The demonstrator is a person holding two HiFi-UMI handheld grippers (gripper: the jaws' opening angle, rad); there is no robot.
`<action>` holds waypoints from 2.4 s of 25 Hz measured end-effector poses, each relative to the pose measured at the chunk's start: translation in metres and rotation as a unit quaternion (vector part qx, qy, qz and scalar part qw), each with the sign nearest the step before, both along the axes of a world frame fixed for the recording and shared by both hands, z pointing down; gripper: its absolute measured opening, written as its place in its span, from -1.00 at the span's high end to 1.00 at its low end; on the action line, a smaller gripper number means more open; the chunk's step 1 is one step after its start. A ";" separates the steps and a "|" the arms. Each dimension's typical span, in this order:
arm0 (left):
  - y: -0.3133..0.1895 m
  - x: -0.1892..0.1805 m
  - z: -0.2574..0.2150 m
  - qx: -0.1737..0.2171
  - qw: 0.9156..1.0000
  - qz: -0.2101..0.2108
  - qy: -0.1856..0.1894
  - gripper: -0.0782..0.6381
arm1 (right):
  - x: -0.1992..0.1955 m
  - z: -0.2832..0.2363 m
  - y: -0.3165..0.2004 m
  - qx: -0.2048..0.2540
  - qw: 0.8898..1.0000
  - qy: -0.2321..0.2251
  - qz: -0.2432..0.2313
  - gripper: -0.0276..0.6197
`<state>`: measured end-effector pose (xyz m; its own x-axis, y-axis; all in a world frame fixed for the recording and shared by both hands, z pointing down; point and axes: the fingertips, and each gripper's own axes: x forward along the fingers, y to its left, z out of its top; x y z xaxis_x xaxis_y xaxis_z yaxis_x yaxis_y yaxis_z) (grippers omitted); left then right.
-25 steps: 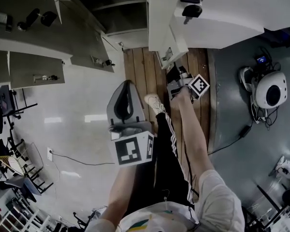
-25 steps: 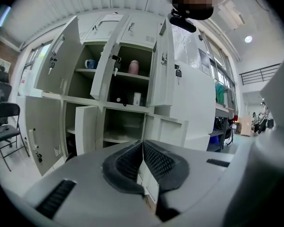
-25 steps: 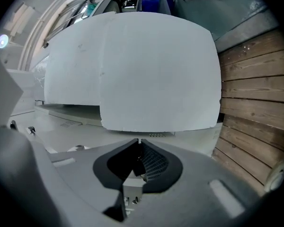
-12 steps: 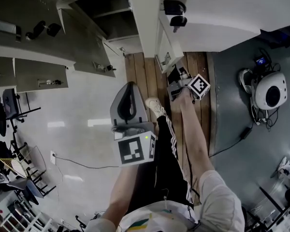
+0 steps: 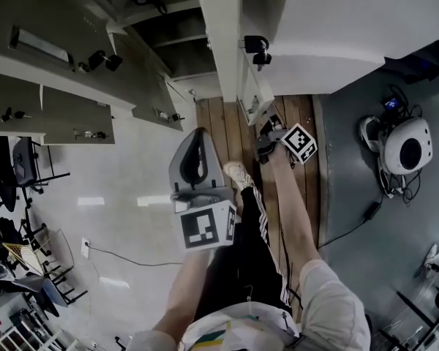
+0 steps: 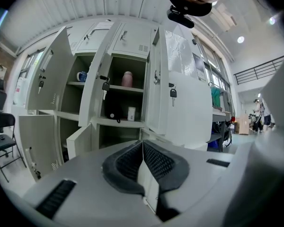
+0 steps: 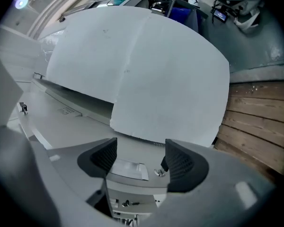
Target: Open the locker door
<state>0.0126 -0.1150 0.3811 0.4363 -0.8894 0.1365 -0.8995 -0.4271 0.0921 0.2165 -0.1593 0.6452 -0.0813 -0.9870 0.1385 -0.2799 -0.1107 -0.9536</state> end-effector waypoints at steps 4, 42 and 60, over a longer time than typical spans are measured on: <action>0.003 -0.005 -0.020 0.007 1.000 -0.006 0.005 0.73 | -0.004 -0.029 0.014 -0.013 0.997 0.072 -0.031 -0.03; 0.118 -0.109 -0.200 0.093 0.995 -0.047 0.006 0.74 | -0.231 -0.464 0.193 0.189 0.753 0.608 -0.166 0.90; 0.126 -0.129 -0.208 0.108 0.992 -0.067 0.007 0.74 | -0.247 -0.467 0.199 0.198 0.756 0.602 -0.165 0.90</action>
